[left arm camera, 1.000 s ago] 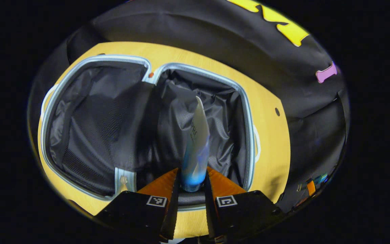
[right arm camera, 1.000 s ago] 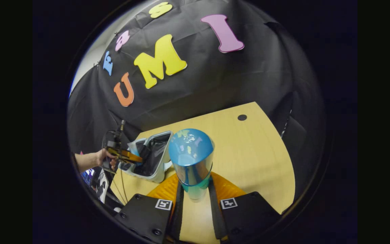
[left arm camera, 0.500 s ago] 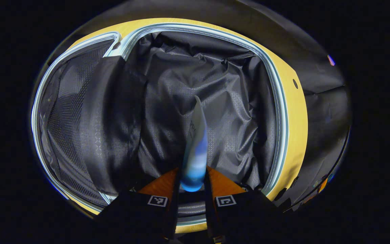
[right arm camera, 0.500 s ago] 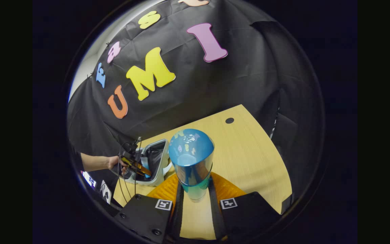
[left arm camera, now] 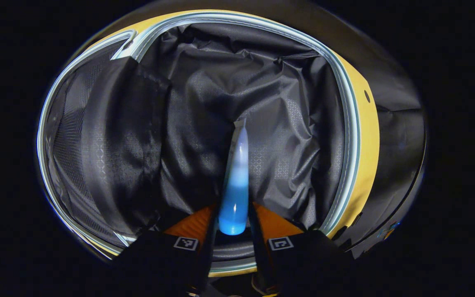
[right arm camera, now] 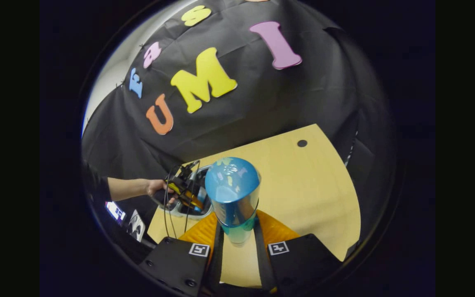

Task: First open the suitcase, pack the skin care products into it, and then close the suitcase.

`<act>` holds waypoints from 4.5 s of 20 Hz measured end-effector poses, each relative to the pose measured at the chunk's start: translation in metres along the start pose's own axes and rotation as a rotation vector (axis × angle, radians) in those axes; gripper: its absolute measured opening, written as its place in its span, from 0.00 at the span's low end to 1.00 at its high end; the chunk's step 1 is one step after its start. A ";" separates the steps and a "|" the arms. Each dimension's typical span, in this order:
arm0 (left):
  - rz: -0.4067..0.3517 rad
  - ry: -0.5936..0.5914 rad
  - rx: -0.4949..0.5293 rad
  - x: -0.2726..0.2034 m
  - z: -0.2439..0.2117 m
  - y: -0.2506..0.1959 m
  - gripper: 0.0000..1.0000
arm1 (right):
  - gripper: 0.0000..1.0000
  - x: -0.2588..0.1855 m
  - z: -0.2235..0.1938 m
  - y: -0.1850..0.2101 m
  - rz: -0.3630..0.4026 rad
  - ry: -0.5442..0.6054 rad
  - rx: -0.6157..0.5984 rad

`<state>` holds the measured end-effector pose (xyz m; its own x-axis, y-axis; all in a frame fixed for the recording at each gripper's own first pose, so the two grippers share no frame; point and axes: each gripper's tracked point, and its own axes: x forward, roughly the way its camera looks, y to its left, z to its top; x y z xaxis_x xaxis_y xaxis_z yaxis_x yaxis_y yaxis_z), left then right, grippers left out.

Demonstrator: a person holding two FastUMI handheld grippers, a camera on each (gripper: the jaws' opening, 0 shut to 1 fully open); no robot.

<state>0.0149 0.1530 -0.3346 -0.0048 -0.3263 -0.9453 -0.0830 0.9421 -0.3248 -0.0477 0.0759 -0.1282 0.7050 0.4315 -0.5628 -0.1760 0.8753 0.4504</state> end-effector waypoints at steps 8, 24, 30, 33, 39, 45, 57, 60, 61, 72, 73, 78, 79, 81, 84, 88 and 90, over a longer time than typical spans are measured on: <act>-0.090 -0.343 -0.032 -0.067 0.000 -0.005 0.96 | 0.35 0.121 -0.003 0.117 0.200 0.270 -0.164; 0.031 -1.022 0.019 -0.194 -0.170 -0.008 0.97 | 0.35 0.352 -0.127 0.103 -0.253 0.838 -0.056; 0.043 -1.074 -0.019 -0.216 -0.183 0.011 0.97 | 0.35 0.375 -0.135 0.090 -0.390 0.828 0.039; 0.034 -1.106 -0.036 -0.228 -0.184 0.014 0.97 | 0.35 0.375 -0.136 0.090 -0.402 0.823 0.029; 0.050 -1.093 0.011 -0.226 -0.180 0.016 0.97 | 0.45 0.367 -0.126 0.098 -0.368 0.785 0.001; 0.056 -1.148 0.089 -0.248 -0.155 0.029 0.97 | 0.60 0.299 -0.102 0.115 -0.227 0.720 -0.075; 0.191 -1.117 0.008 -0.240 -0.034 0.224 0.97 | 0.66 0.095 -0.006 0.064 -0.040 0.012 -0.477; 0.251 -1.032 -0.036 -0.224 0.006 0.285 0.97 | 0.67 0.077 -0.010 0.026 -0.099 0.044 -0.422; 0.265 -1.003 -0.045 -0.213 0.017 0.302 0.97 | 0.67 0.073 -0.006 0.018 -0.120 0.043 -0.377; 0.238 -0.815 -0.219 -0.151 0.085 0.386 0.83 | 0.67 0.055 0.013 -0.023 -0.286 0.046 -0.262; 0.212 -0.811 -0.243 -0.147 0.086 0.384 0.79 | 0.67 0.054 0.012 -0.023 -0.290 0.046 -0.269; 0.147 -0.806 -0.341 -0.138 0.091 0.377 0.29 | 0.67 0.050 0.008 -0.030 -0.302 0.053 -0.256; 0.160 -0.813 -0.329 -0.142 0.089 0.377 0.21 | 0.67 0.048 0.007 -0.032 -0.305 0.047 -0.242; 0.197 -0.854 -0.304 -0.161 0.092 0.368 0.18 | 0.67 0.046 0.002 -0.036 -0.310 0.040 -0.214; 0.262 -0.902 -0.241 -0.205 0.090 0.351 0.16 | 0.67 0.040 -0.009 -0.035 -0.283 0.037 -0.161; 0.281 -0.972 -0.207 -0.266 0.077 0.309 0.13 | 0.67 0.022 0.005 -0.040 -0.279 -0.072 -0.159; 0.295 -1.011 -0.196 -0.294 0.070 0.280 0.12 | 0.67 0.009 0.016 -0.045 -0.290 -0.142 -0.173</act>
<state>0.0627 0.5186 -0.1498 0.7692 0.2123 -0.6027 -0.3728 0.9151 -0.1535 -0.0224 0.0367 -0.1419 0.8289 0.1358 -0.5427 -0.0598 0.9860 0.1554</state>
